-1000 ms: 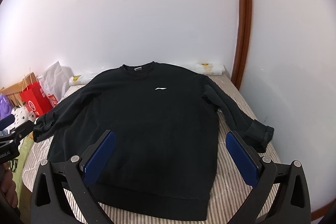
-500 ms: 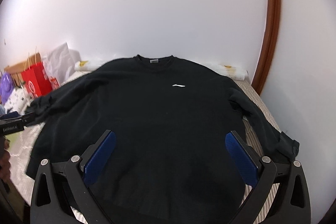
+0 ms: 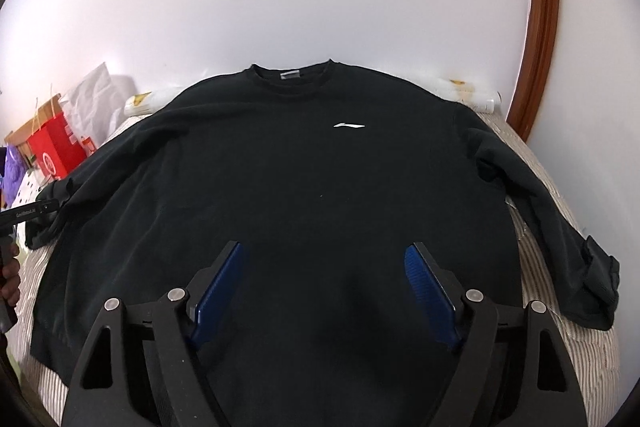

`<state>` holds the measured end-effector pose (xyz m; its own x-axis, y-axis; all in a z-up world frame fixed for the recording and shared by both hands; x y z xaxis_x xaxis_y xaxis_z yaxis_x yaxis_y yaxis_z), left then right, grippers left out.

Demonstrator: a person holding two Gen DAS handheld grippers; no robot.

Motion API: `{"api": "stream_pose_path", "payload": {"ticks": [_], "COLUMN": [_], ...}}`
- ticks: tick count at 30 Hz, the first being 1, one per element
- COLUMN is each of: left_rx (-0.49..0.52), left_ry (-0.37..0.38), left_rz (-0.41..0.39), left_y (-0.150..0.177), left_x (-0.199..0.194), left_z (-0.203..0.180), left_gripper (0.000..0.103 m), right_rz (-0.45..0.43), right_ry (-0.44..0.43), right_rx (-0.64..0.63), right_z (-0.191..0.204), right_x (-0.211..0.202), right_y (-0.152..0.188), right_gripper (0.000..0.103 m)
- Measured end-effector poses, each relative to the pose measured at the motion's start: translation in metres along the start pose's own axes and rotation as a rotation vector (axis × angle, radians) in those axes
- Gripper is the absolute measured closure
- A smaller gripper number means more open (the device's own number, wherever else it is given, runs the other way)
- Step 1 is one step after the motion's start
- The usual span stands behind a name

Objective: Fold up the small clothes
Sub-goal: 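Grasp the ribbed cuff of the sleeve nearest the left gripper, then fold the held sleeve across the chest toward the right gripper, release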

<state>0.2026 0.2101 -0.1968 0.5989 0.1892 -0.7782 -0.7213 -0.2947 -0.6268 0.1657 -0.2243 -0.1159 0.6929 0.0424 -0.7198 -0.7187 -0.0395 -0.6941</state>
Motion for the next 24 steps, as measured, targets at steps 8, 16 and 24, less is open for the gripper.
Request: {"api": "stream_pose_path", "payload": {"ticks": [8, 16, 24], "left_rx": [0.046, 0.072, 0.053], "left_ry": [-0.062, -0.089, -0.060], "left_rz": [0.047, 0.006, -0.071], "left_y": [0.001, 0.001, -0.019], "left_x": [0.040, 0.028, -0.007], "left_z": [-0.005, 0.001, -0.010], "left_gripper": [0.016, 0.054, 0.087], "right_rz": [0.020, -0.026, -0.005], "right_ry": [-0.007, -0.031, -0.061], "right_rx": [-0.017, -0.016, 0.012], "right_z": [0.000, -0.007, -0.025], "right_x": [0.032, 0.065, 0.102], "right_y": [-0.018, -0.060, -0.061], "right_gripper": [0.022, 0.022, 0.022]}}
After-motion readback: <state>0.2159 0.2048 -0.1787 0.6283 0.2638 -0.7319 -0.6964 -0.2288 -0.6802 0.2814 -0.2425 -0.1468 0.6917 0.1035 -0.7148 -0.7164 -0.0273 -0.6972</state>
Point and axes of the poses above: each gripper's, at about its wrist camera, not at the fingertips, and x roughly the way its jaws point, z to its left, y to its underside, the point moved 3 cm from there along x, roughly the way its jaws point, and after that the axes turned 1 degree about -x, right-handed, at the moved point
